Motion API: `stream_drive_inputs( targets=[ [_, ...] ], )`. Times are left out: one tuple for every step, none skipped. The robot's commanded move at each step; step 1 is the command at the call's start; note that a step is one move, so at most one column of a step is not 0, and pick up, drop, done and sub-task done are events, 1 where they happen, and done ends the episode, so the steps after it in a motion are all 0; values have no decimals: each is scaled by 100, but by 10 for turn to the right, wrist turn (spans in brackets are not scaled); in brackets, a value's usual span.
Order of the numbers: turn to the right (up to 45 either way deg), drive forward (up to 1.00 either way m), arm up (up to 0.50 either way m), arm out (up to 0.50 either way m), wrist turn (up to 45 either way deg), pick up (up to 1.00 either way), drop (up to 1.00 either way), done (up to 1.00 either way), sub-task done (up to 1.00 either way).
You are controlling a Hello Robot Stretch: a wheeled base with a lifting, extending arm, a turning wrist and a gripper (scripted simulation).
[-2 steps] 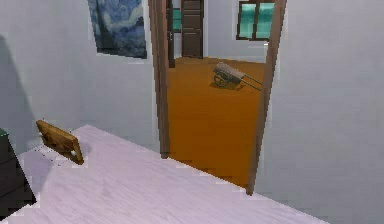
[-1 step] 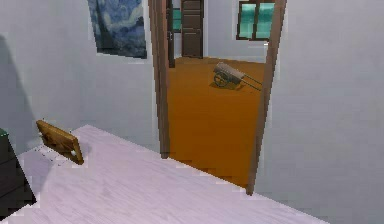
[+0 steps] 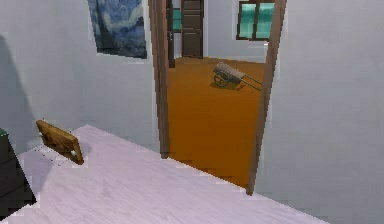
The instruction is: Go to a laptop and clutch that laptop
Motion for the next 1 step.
stream_drive_inputs(
  targets=[
    [0,0,0,0,450,0,0,0,0]
  ],
)
